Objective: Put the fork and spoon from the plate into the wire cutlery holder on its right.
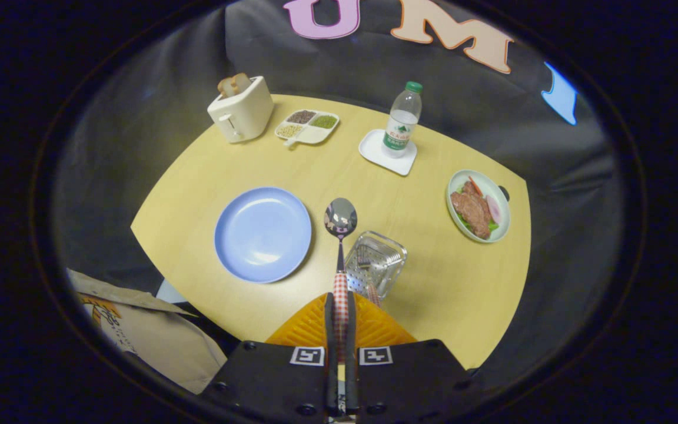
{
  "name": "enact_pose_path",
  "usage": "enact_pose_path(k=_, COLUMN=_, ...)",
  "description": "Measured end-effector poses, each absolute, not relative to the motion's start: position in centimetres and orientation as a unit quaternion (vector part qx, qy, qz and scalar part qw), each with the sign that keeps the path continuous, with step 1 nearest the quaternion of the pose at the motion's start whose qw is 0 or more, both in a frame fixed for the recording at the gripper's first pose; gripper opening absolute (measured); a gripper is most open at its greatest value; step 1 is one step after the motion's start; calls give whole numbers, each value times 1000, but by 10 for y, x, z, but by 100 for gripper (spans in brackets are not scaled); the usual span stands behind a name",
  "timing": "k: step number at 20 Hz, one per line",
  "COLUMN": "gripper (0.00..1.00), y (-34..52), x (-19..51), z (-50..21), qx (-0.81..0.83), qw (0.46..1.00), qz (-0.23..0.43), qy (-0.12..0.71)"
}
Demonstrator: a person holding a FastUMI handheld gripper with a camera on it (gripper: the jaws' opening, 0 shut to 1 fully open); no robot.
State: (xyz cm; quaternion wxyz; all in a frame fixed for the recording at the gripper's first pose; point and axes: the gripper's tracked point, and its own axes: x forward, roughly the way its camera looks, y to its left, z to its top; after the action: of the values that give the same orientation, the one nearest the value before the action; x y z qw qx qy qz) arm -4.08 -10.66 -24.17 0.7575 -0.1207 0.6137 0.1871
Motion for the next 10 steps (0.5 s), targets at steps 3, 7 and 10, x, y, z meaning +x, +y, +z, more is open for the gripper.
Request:
enact_pose_path(k=3, gripper=8, y=-125, x=-51, z=-245, qx=-131, qw=734, qz=189, qy=639)
enact_pose_path(k=7, gripper=8, y=-144, x=-55, z=-251, qx=-149, qw=705, qz=192, qy=666)
enact_pose_path(k=10, gripper=8, y=-155, x=-59, z=-257, qx=-155, qw=677, qz=195, qy=693)
